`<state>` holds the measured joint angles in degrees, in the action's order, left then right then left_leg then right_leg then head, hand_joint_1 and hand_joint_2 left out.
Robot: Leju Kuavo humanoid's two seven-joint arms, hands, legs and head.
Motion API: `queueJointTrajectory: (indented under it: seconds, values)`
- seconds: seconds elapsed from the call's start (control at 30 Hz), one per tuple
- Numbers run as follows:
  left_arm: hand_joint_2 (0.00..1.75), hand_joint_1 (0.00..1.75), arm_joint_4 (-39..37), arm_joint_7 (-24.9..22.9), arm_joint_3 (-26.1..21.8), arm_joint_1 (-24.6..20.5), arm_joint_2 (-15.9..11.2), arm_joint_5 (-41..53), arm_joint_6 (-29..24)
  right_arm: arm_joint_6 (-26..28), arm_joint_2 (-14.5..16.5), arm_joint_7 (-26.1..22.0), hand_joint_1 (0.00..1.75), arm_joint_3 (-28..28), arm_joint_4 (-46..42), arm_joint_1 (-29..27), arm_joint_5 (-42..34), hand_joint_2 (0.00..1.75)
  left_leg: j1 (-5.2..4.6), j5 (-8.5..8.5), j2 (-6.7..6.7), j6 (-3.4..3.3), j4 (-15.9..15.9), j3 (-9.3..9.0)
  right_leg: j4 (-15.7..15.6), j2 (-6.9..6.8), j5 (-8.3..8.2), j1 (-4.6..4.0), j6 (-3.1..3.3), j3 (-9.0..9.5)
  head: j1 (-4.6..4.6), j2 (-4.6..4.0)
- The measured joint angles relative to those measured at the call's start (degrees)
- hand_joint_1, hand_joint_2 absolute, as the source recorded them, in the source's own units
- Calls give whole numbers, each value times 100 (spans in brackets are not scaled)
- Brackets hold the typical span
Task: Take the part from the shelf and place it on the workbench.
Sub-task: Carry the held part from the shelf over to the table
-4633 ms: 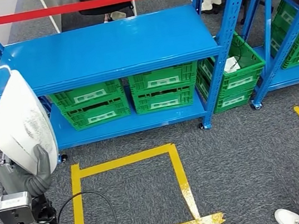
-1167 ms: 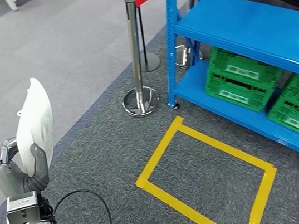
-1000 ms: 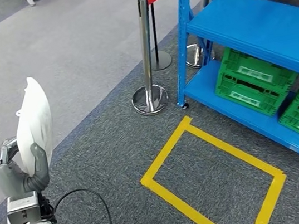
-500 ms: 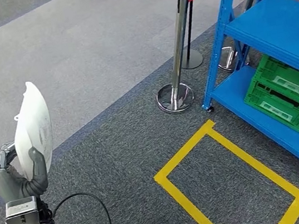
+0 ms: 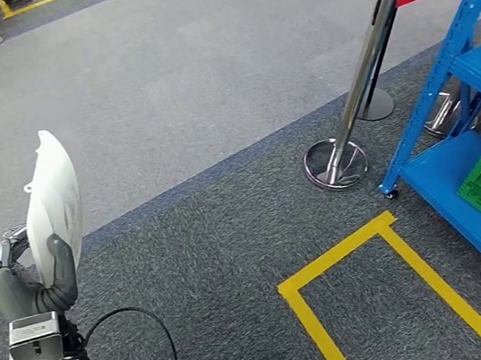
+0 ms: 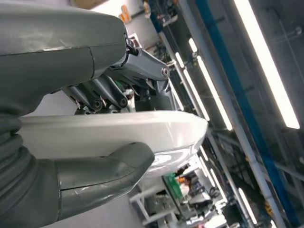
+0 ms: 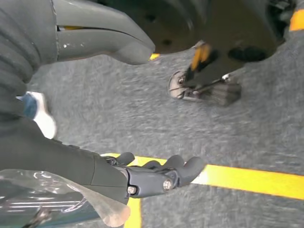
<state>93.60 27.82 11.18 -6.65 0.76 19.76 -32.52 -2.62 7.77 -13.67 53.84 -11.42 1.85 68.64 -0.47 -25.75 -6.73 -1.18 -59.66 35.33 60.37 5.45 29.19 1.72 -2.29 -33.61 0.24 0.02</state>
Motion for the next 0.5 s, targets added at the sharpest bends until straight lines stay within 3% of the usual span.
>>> queueJointTrajectory:
  seconds: [0.07,0.1,0.13,0.2,0.27,0.3,0.33,0.37,0.43,0.5]
  values:
    - [175,175,-1,0,0,15,-13,5,-4,-1,2,0,0,-1,1,2,16,175,23,12,-107,51,-7,35,-31,-129,-4,-5,61,36,2,0]
    - [175,175,-1,0,-2,20,-22,8,-5,-3,3,-2,0,-2,1,1,24,175,18,-20,-50,77,-55,59,-39,-202,-5,-3,95,57,-10,0]
    - [175,175,-1,0,-3,16,-29,11,-7,-6,5,-4,0,-2,1,2,30,175,13,-113,86,103,-213,130,-51,-284,-2,0,128,80,-28,0]
    - [175,175,-1,0,-1,3,-36,14,-9,-15,5,-5,0,-3,1,-7,38,175,16,-430,444,156,-863,429,-63,-456,23,-20,183,121,-68,0]
    - [175,175,-1,-2,6,10,-37,17,-9,-20,5,-2,0,-3,1,-18,42,175,47,-664,585,184,-1531,758,-63,-639,52,-46,207,145,-74,0]
    - [175,175,-2,-3,8,17,-38,20,-7,-20,5,-1,0,-3,1,-18,44,175,57,-641,601,185,-1623,809,-63,-721,67,-53,210,157,-74,0]
    - [175,175,-2,-4,9,21,-40,25,-3,-23,5,-1,0,-4,1,-14,46,175,62,-514,617,176,-1494,748,-63,-798,83,-58,209,175,-74,0]
    - [175,175,-3,-5,9,21,-46,31,2,-27,5,-1,0,-8,1,-7,49,175,56,-312,667,153,-1160,579,-63,-869,103,-62,204,202,-75,0]
    - [175,175,-3,-7,10,9,-58,44,13,-39,5,-2,0,-19,1,0,56,175,-11,-23,923,88,-401,189,-66,-997,150,-75,172,252,-76,0]
    - [175,175,-3,-8,14,-11,-64,49,23,-49,7,-3,0,-29,1,4,64,175,-90,6,1092,29,-57,30,-78,-1117,187,-94,117,281,-69,0]
